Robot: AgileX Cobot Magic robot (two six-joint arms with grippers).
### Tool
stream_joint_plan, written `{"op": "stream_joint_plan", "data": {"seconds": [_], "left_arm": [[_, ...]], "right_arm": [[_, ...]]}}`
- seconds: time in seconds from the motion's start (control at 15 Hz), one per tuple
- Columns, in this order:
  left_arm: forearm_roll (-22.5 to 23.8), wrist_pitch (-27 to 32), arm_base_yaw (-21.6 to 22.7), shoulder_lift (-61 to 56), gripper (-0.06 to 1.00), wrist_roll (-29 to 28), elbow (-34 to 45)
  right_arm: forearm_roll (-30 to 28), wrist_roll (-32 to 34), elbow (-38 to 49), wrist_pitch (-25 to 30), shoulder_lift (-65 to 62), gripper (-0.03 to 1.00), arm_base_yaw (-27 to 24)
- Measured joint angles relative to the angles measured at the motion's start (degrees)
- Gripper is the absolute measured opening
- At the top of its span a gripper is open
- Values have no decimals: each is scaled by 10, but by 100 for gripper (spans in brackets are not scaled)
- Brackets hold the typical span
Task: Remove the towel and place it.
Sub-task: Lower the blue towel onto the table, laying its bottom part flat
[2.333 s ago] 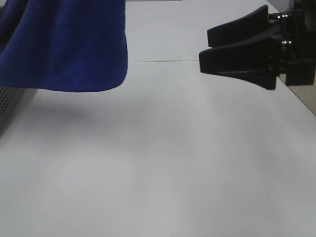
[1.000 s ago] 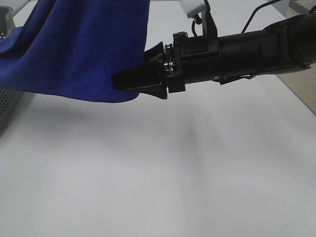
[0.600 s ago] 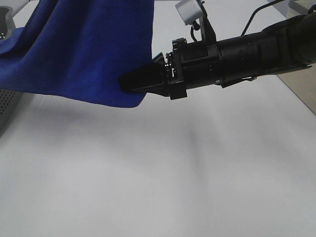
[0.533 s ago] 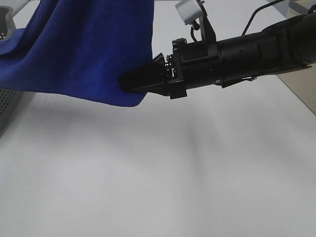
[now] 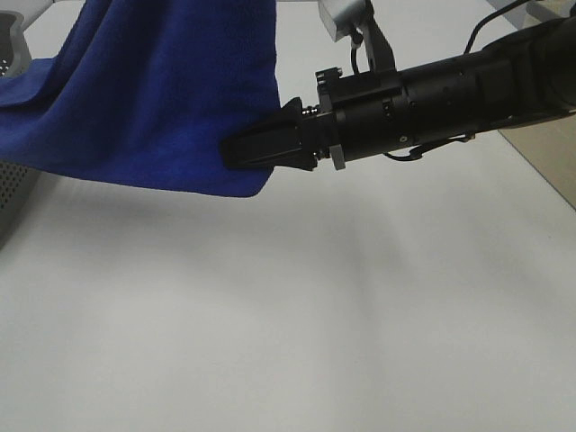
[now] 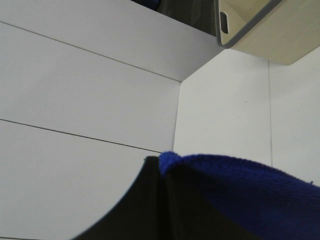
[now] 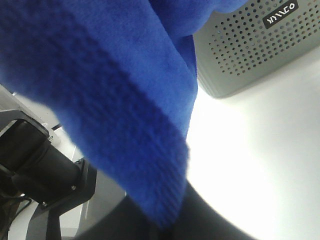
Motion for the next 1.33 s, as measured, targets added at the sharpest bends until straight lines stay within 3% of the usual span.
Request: {"op": "stream_joint_plan", "data": {"seconds": [0.2, 0.4, 0.6, 0.73, 0.87, 1.07, 1.33], "left_arm": [[-1, 0, 0, 0, 0, -18, 0], [0, -1, 2, 0, 0, -75, 0], [1, -27, 2, 0, 0, -133, 0], [4, -49, 9, 0, 0, -180, 0], [5, -74, 36, 0, 0, -245, 0], [6, -110, 76, 0, 0, -319, 0], [6, -174, 94, 0, 0, -328, 0]], "right_arm": [[-98, 105, -18, -52, -59, 2, 0], [-294, 300, -73, -107, -142, 2, 0], [-500, 510, -159, -97, -189, 2, 0], [-621, 608, -218, -68, -203, 2, 0], [-708, 646, -268, -52, -204, 2, 0], [-763, 654, -326, -47, -204, 2, 0], [-816, 641, -384, -104, -204, 2, 0]]}}
